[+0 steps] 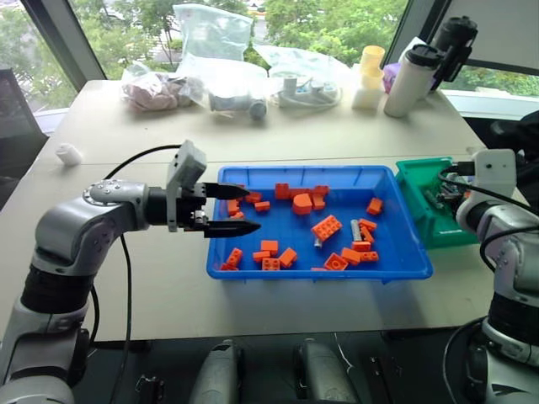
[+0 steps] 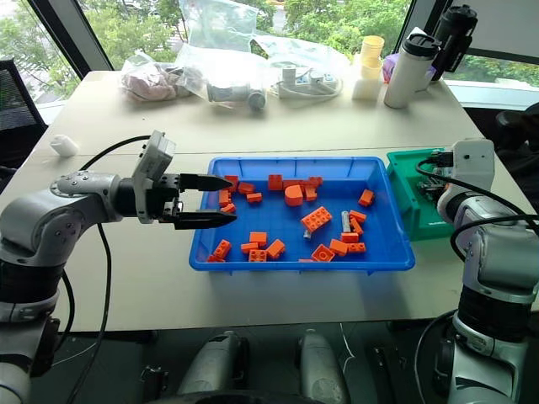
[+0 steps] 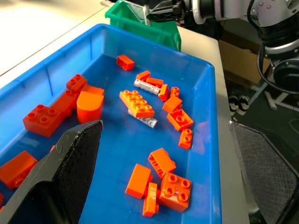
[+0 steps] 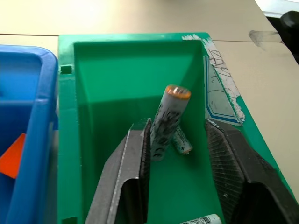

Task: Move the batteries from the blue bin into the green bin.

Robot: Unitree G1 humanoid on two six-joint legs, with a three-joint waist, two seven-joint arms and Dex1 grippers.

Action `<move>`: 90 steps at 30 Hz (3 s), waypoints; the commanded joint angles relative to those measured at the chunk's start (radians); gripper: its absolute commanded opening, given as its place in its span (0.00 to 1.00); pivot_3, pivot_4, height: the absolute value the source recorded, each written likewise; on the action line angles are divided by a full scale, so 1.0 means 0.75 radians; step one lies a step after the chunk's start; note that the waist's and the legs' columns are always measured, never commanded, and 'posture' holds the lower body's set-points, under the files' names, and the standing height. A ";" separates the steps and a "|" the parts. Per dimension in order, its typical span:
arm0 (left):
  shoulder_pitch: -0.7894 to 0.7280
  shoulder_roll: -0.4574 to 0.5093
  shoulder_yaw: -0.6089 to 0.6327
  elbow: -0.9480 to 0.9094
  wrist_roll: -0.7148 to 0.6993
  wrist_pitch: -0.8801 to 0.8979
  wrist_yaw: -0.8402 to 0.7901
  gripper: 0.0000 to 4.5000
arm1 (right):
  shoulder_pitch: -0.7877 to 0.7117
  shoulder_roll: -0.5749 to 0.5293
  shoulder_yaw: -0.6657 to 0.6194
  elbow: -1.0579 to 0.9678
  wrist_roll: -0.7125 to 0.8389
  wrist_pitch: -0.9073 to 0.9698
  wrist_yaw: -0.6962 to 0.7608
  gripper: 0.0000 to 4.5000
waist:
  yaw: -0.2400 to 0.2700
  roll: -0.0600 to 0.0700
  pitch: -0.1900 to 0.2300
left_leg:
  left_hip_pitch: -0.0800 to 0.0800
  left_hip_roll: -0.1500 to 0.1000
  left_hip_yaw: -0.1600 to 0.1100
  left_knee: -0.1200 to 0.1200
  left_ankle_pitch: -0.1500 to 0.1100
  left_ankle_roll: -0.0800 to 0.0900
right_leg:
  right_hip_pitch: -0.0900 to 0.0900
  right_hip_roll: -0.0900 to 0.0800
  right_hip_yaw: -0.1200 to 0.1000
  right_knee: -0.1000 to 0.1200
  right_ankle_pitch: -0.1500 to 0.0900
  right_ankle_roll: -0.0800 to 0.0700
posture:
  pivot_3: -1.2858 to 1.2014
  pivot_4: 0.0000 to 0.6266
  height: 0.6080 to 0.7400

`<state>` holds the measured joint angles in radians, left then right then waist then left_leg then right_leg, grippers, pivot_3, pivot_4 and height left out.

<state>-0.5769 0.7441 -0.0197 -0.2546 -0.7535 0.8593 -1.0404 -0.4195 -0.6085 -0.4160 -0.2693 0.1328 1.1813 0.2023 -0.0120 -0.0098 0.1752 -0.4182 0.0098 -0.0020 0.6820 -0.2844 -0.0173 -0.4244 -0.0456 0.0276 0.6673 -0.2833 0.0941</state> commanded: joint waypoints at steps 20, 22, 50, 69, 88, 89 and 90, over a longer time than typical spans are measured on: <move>-0.106 0.086 -0.016 -0.151 -0.063 0.047 -0.121 1.00 | -0.047 -0.601 0.605 -0.190 0.252 -0.689 1.132 0.76 | -0.001 0.000 0.000 | 0.002 0.000 -0.002 0.002 0.000 0.000 | 0.006 -0.001 -0.002 -0.004 0.000 0.000 | 0.52 0.24 1.00; -0.100 0.083 -0.012 -0.157 -0.068 0.050 -0.115 1.00 | -0.089 -0.642 0.714 -0.106 0.165 -0.839 1.230 0.76 | -0.002 0.000 0.001 | 0.007 0.000 -0.001 0.001 -0.001 0.002 | 0.010 0.000 -0.002 -0.005 0.000 0.000 | 0.52 0.24 1.00; 0.214 0.285 0.077 -0.298 0.033 -0.024 -0.035 1.00 | -0.770 -0.144 1.251 1.085 -0.478 -2.003 1.736 0.76 | -0.006 0.001 0.002 | 0.012 0.001 0.000 0.000 -0.001 0.001 | 0.013 -0.001 -0.002 -0.004 0.000 0.000 | 0.52 0.24 1.00; 0.210 0.229 0.102 -0.309 -0.042 -0.010 0.028 1.00 | -0.544 -0.340 0.599 0.442 -0.194 -1.071 1.425 0.24 | 0.007 0.002 0.002 | 0.012 0.001 -0.005 -0.001 -0.001 0.001 | 0.017 -0.002 -0.004 -0.006 0.000 0.000 | 0.52 0.24 1.00; 0.077 0.153 -0.012 -0.185 0.047 -0.033 -0.007 1.00 | -0.236 -0.275 0.765 0.467 -0.405 -1.053 0.851 0.67 | -0.001 0.003 0.003 | 0.014 0.000 -0.002 0.000 -0.001 0.002 | 0.017 -0.001 -0.002 -0.005 0.000 0.000 | 0.52 0.24 1.00; 0.093 0.155 -0.006 -0.200 0.042 -0.026 0.000 1.00 | -0.249 -0.285 0.765 0.473 -0.405 -1.057 0.863 0.78 | -0.002 0.003 0.003 | 0.014 0.000 -0.001 0.000 -0.001 0.002 | 0.017 -0.001 -0.002 -0.005 0.000 0.000 | 0.52 0.24 1.00; 0.102 0.156 -0.001 -0.211 0.037 -0.021 0.005 1.00 | -0.258 -0.291 0.762 0.475 -0.401 -1.055 0.872 0.88 | -0.002 0.003 0.003 | 0.014 0.000 -0.001 0.000 -0.001 0.002 | 0.016 -0.001 -0.002 -0.005 0.000 0.000 | 0.52 0.24 1.00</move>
<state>-0.5007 0.8511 -0.0379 -0.3744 -0.7227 0.8460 -1.0392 -0.5763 -0.8067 0.1813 0.1035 -0.1621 0.4120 0.8556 -0.0136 -0.0074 0.1772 -0.4080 0.0100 -0.0031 0.6816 -0.2853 -0.0161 -0.4121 -0.0461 0.0261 0.6634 -0.2836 0.0941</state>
